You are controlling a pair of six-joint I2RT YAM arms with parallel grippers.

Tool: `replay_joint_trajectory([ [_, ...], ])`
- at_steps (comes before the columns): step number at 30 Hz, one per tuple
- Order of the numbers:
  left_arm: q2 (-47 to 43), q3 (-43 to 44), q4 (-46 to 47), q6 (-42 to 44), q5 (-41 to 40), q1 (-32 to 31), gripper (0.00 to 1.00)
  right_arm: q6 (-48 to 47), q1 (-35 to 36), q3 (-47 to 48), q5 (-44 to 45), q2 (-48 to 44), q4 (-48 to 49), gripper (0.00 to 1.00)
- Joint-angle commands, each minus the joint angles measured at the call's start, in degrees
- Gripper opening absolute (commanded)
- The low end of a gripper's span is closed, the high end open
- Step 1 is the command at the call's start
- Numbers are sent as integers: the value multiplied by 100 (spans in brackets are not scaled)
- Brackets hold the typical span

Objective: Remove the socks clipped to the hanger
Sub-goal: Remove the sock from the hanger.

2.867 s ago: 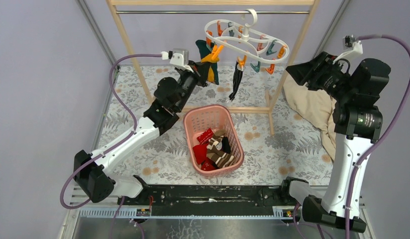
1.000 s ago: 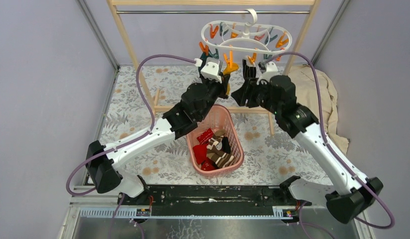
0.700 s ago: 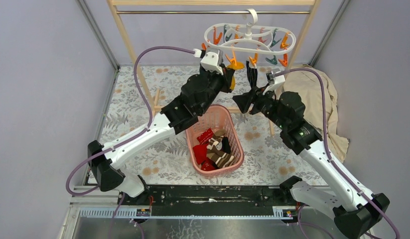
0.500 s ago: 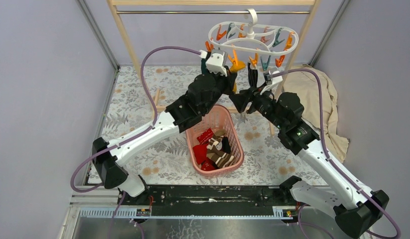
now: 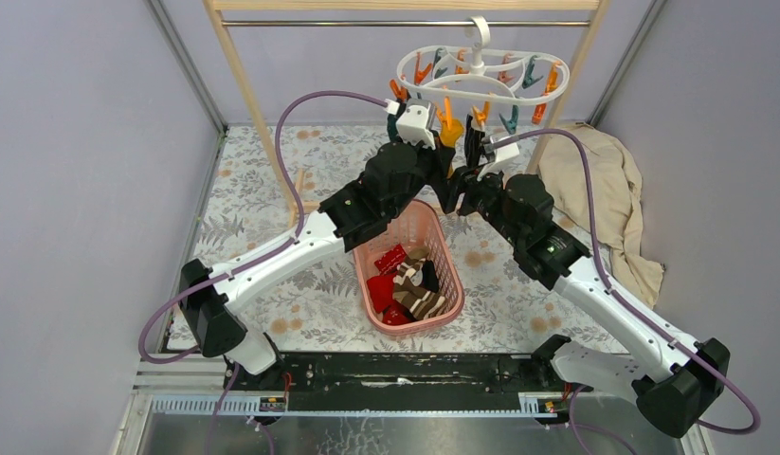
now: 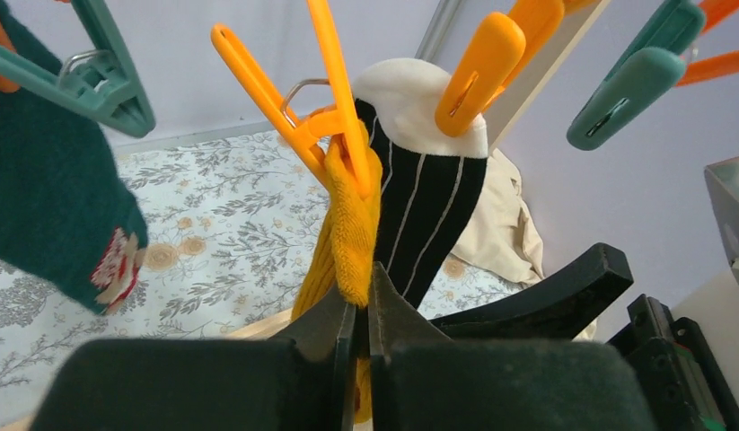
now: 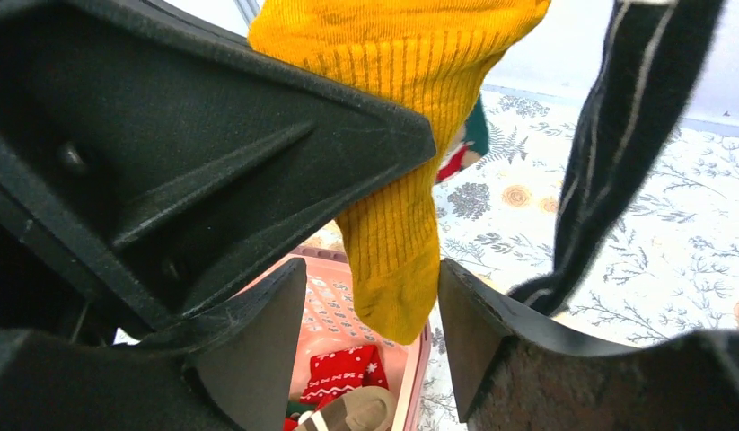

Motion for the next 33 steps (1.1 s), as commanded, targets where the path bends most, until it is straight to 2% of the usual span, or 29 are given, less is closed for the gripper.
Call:
replay_joint_trajectory([
  [1,-34,157,-40,-184,188,-43,8,-178,92,271,478,-7,204,59],
  [4,-60,132,-78,-209,204,-43,8,-156,92,304,526,40,308,43],
  [8,-184,6,-38,-218,163,-33,12,-138,93,362,540,110,376,13],
  [13,-319,-110,41,-193,175,-29,23,-103,98,311,495,96,404,0],
  [17,-366,-132,38,-268,432,74,34,-85,99,226,495,-26,409,0],
  [20,-435,-251,78,-456,917,320,52,-81,100,215,440,-95,326,0],
  [24,-573,-484,243,-749,1440,735,67,-83,98,202,379,-173,231,0],
  [25,-624,-511,250,-780,1501,784,74,-85,92,194,362,-183,221,0],
  [26,-660,-528,251,-786,1530,820,87,-92,94,187,352,-180,219,0],
  [27,-677,-514,226,-783,1538,830,97,-105,98,193,345,-170,219,0],
  [33,-740,-405,225,-853,1655,883,99,-173,96,291,260,-50,158,0],
])
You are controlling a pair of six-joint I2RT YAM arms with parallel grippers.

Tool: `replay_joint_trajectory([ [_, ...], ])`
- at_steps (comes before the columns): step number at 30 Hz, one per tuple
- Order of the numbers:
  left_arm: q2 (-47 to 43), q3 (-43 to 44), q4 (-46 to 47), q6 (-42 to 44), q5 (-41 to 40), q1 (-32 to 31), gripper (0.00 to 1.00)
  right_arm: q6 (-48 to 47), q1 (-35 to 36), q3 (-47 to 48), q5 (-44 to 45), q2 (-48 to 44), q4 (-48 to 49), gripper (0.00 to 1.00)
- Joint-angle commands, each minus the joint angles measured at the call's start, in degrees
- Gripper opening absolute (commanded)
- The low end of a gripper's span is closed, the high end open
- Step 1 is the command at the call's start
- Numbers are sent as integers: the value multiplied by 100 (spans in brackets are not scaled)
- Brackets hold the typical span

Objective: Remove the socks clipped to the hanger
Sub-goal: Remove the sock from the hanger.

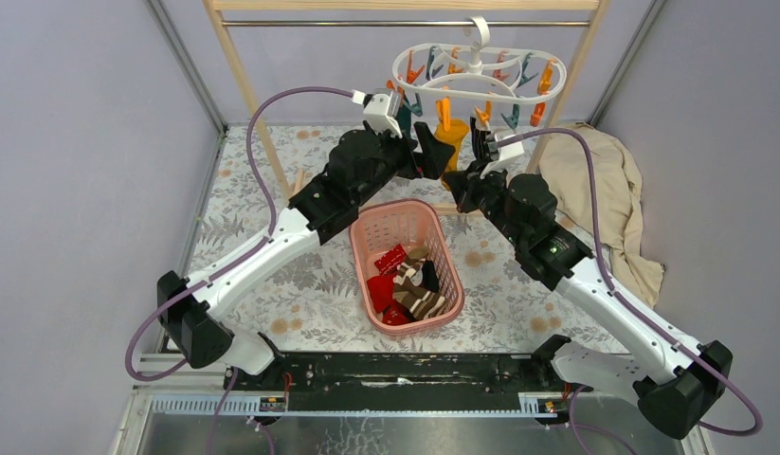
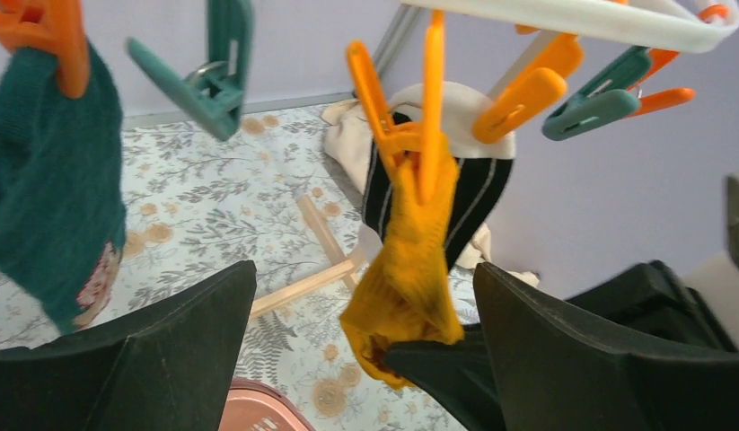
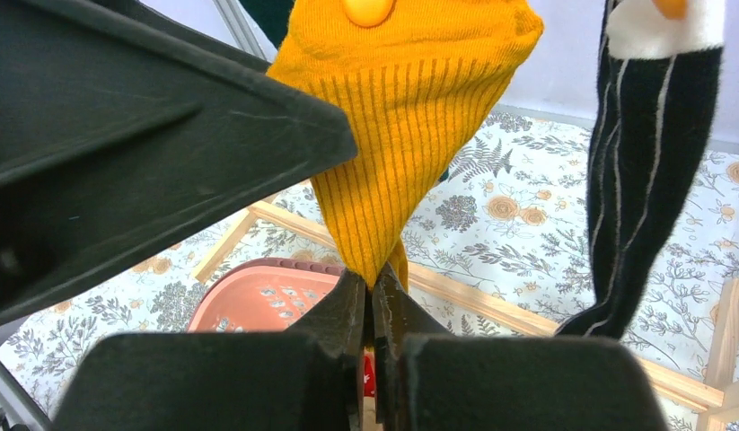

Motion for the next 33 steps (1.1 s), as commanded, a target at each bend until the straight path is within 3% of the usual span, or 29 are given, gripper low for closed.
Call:
replay_joint_trajectory([
  [1,-206,107,260,-161,300,24,99,-82,51,229,-45,23,143,0],
  [17,262,970,460,-495,1137,389,98,-171,47,340,-74,61,-16,0],
  [33,745,1395,545,-461,1357,523,82,-206,47,402,-102,83,-82,0],
])
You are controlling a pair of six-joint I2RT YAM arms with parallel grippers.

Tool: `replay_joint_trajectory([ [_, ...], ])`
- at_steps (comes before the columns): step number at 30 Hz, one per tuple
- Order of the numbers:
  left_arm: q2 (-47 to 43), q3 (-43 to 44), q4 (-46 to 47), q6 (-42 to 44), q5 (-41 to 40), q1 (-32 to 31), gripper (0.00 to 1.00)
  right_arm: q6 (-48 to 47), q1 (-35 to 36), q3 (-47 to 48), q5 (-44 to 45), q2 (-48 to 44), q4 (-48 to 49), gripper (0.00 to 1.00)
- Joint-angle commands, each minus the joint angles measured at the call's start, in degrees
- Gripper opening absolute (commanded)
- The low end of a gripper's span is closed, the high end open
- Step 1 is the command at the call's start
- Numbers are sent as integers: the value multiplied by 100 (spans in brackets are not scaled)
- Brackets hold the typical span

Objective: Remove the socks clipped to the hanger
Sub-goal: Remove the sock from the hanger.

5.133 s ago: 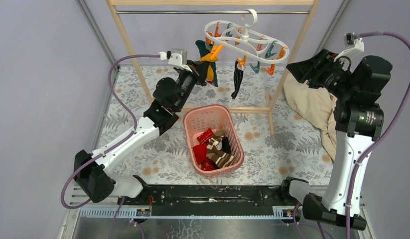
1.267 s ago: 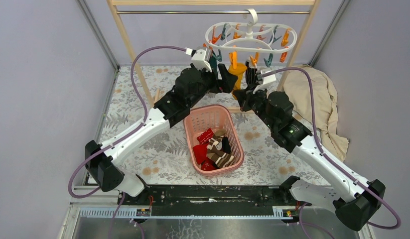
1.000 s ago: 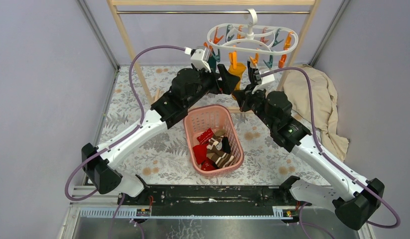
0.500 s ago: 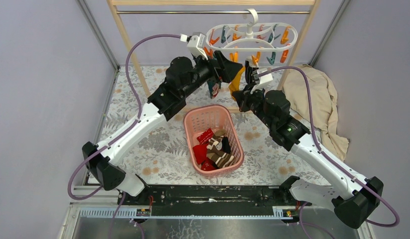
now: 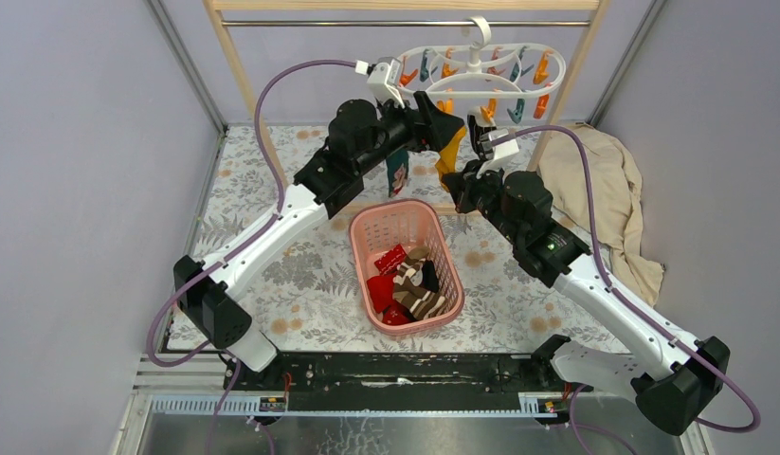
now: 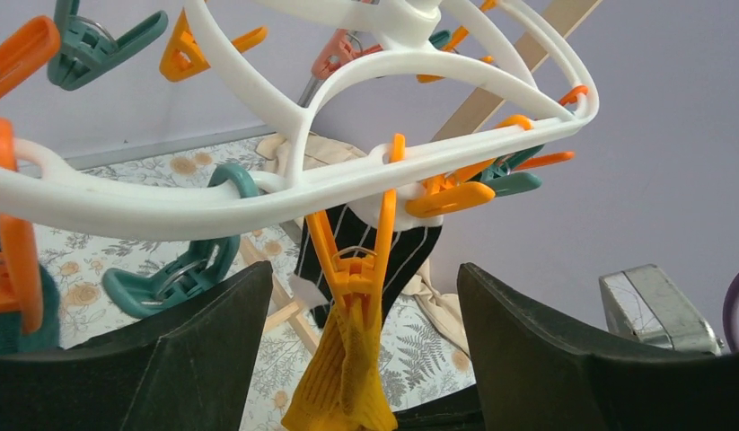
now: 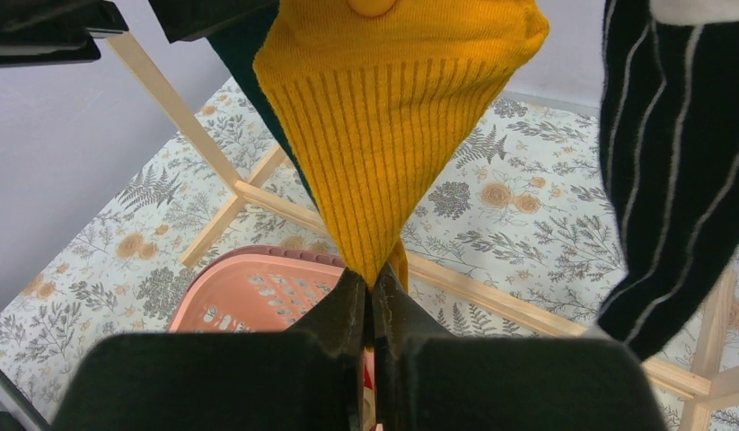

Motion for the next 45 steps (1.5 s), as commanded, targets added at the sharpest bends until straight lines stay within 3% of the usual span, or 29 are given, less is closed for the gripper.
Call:
replay_joint_trajectory([
  [1,87,303,416,18,164,36,81,-99,50,297,-81,-56,135,0],
  [9,-35,-21,1070,-55,107,31,75,-112,46,297,-73,-57,96,0],
  [24,135,83,941,19,26,37,63,-109,50,289,-90,-57,87,0],
  [35,316,411,543,131,63,30,37,-111,52,263,-80,-91,47,0],
  [37,286,401,512,158,20,33,31,-123,51,262,-86,-100,25,0],
  [40,263,409,488,193,-2,35,15,-145,49,249,-77,-125,-16,0],
  [45,247,490,441,221,-11,35,5,-152,47,268,-153,-225,-144,0],
])
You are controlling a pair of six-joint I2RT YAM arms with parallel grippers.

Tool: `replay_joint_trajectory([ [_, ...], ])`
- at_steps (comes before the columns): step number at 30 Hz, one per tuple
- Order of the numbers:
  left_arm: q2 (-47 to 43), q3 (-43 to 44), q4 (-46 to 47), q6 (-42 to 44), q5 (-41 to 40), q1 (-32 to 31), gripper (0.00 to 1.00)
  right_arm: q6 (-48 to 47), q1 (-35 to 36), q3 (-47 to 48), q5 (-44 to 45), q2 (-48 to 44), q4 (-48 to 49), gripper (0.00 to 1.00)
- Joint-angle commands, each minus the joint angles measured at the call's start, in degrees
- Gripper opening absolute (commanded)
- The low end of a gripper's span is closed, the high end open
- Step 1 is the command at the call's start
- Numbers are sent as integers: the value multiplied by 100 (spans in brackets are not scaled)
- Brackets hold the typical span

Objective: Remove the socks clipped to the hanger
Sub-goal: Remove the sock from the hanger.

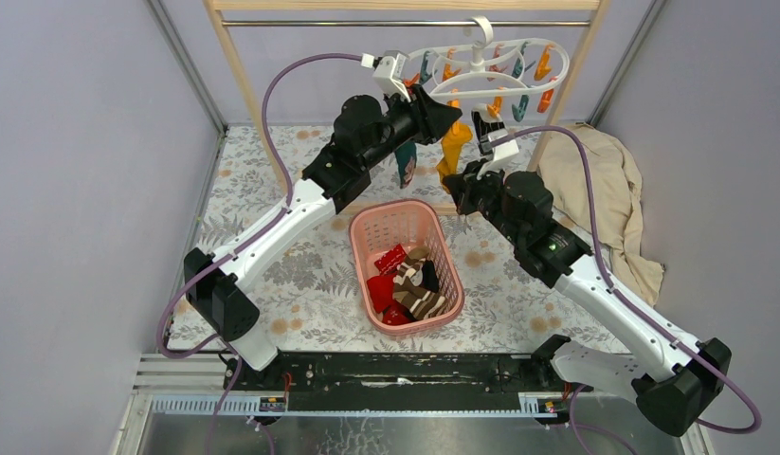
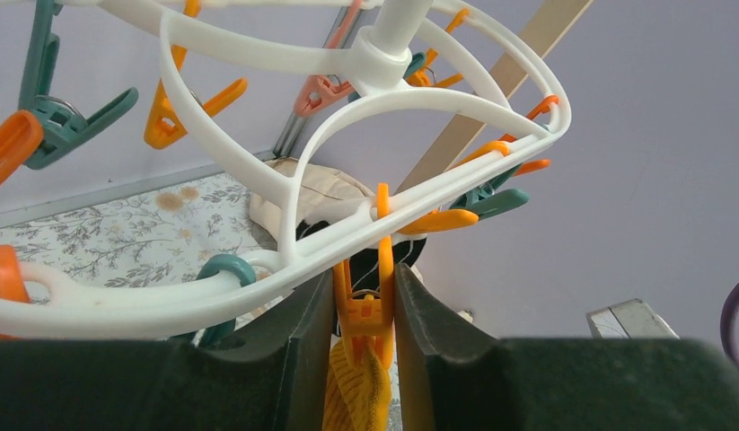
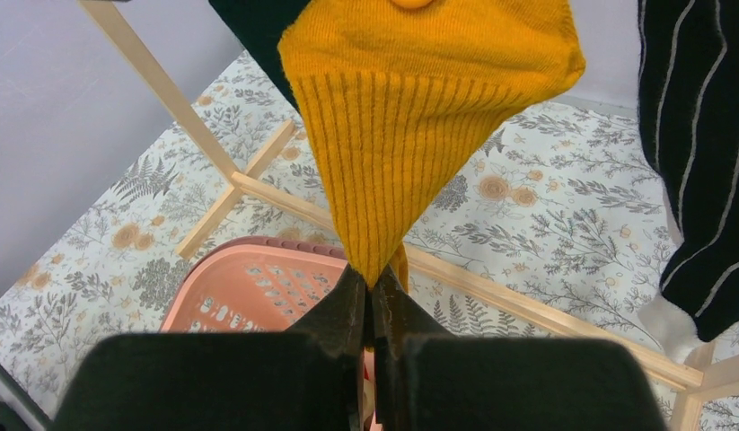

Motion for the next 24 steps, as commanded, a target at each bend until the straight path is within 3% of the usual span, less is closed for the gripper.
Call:
replay_joint_trajectory([
  [1,-96,249,-53,133,-74,33,4,-114,46,262,-175,-224,-57,0],
  [8,-125,307,-172,173,-148,35,0,-170,46,532,-934,-268,-750,0],
  [19,-196,210,-227,148,-185,37,5,73,60,179,-2734,-545,-1500,0],
  [24,-289,67,-228,134,-153,38,23,32,193,21,-3291,-388,-1677,0],
])
